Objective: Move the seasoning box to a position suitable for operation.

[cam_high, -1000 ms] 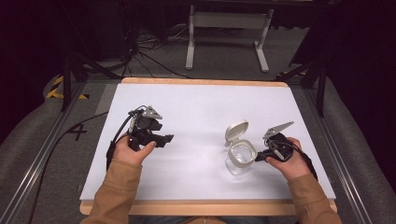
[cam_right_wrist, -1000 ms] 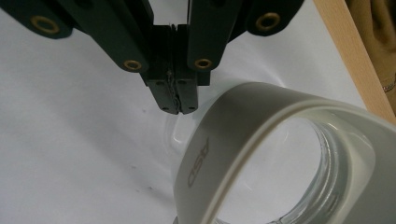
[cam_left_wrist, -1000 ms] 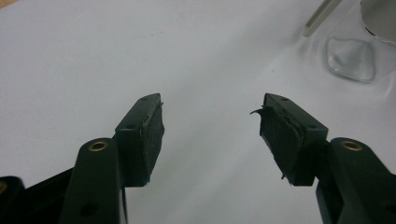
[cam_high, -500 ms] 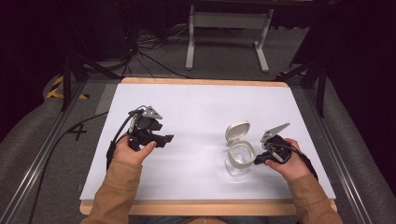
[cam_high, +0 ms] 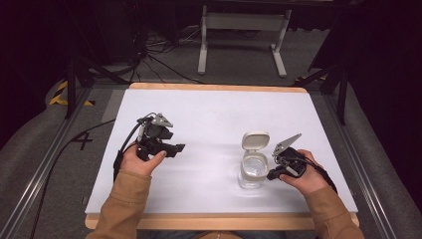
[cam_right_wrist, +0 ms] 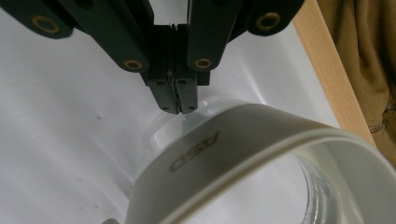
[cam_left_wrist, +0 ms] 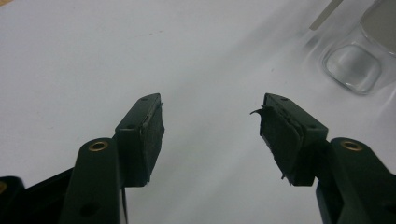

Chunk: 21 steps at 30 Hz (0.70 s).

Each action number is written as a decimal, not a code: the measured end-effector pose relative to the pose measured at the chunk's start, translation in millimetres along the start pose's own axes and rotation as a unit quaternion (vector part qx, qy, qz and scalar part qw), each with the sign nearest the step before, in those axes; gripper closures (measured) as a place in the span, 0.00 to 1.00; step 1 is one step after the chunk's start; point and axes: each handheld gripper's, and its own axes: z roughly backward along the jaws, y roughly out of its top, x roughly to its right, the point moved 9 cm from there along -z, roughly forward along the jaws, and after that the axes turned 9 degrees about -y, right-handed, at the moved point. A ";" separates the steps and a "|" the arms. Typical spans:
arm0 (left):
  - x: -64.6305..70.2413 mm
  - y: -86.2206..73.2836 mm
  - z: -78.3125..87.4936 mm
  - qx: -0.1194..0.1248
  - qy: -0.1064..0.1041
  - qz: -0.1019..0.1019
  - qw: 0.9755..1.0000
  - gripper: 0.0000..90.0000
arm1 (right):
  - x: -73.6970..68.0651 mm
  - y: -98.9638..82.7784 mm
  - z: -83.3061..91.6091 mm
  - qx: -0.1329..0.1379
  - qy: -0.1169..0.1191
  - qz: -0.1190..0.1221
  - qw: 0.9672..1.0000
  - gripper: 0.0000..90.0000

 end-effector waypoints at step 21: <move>1.6 5.6 -3.9 -0.005 -0.007 -0.009 1.000 0.44 | 1.9 -1.7 6.8 0.012 -0.014 -0.013 1.000 1.00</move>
